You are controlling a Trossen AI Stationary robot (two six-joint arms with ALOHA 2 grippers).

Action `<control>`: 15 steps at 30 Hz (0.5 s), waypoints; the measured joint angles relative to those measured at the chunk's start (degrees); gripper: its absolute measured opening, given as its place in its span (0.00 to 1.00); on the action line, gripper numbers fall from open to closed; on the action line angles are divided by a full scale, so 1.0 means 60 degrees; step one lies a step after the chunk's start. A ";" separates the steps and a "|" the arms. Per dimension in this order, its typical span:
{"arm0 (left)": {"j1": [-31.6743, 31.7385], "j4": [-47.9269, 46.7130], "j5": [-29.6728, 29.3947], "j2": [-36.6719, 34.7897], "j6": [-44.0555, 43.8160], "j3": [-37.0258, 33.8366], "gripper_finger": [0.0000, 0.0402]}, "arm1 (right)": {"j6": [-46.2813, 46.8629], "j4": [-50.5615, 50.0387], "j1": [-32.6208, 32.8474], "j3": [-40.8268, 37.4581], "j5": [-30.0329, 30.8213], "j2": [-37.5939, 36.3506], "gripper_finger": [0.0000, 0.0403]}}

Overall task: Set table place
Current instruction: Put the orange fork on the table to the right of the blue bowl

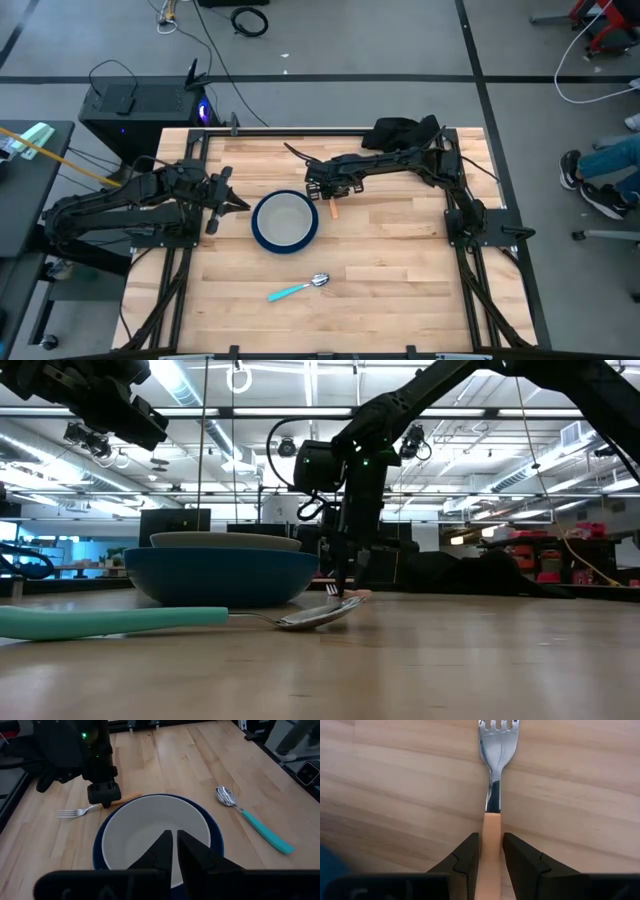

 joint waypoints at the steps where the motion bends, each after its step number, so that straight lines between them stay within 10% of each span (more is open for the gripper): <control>1: 0.0000 0.0001 0.0000 0.0002 0.0000 0.0000 0.09 | 0.0000 0.0000 -0.0004 0.0000 -0.0004 0.0000 0.25; 15: -0.0004 -0.0002 0.0000 0.0004 -0.0004 0.0000 0.08 | -0.0339 0.0000 -0.0001 0.0004 0.0175 0.0004 0.10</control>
